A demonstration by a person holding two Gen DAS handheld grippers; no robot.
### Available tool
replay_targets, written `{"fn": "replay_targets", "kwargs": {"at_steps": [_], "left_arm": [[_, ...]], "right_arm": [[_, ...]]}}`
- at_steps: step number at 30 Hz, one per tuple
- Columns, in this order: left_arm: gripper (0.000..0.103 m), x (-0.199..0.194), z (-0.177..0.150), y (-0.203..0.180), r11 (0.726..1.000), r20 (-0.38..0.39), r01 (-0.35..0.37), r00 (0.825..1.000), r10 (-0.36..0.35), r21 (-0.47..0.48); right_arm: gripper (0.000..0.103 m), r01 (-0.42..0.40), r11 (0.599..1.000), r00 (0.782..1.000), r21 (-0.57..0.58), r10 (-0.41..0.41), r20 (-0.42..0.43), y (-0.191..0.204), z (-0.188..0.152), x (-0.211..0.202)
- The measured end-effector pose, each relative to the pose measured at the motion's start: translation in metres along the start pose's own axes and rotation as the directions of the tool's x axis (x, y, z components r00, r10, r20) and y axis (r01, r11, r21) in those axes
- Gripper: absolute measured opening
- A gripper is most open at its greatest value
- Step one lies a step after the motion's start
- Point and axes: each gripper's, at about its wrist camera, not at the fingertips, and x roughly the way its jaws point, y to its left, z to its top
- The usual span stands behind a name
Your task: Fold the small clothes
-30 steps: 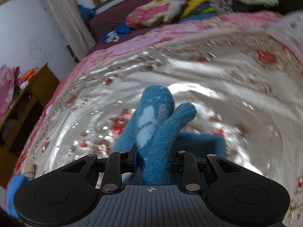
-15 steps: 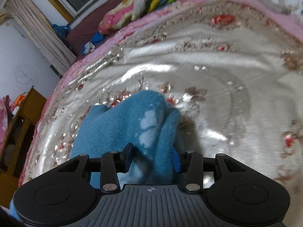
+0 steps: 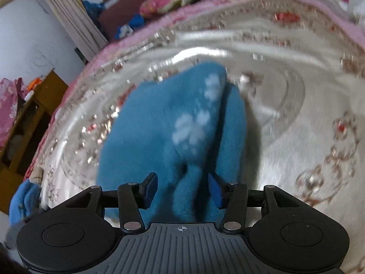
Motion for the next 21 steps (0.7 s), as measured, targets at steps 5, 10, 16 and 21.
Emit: {"fn": "replay_targets", "kwargs": {"at_steps": [5, 10, 16, 21], "left_arm": [[0.055, 0.018, 0.012, 0.017, 0.998, 0.012, -0.037, 0.999, 0.037, -0.047], [0.056, 0.069, 0.019, 0.021, 0.994, -0.031, -0.1, 0.995, 0.099, -0.034], [0.059, 0.082, 0.016, 0.01, 0.988, -0.034, -0.141, 0.989, 0.143, 0.061], [0.059, 0.077, 0.016, 0.014, 0.991, -0.028, -0.135, 0.99, 0.135, 0.016]], "right_arm": [[0.011, -0.056, 0.998, 0.998, 0.013, 0.056, 0.028, -0.007, -0.014, 0.0], [0.007, -0.065, 0.995, 0.985, 0.076, 0.052, 0.166, -0.037, -0.045, -0.025], [0.008, -0.091, 0.975, 0.98, 0.204, 0.05, 0.195, -0.064, -0.056, -0.014], [0.039, -0.059, 0.995, 0.966, 0.076, 0.037, 0.256, -0.041, -0.041, -0.034]]}}
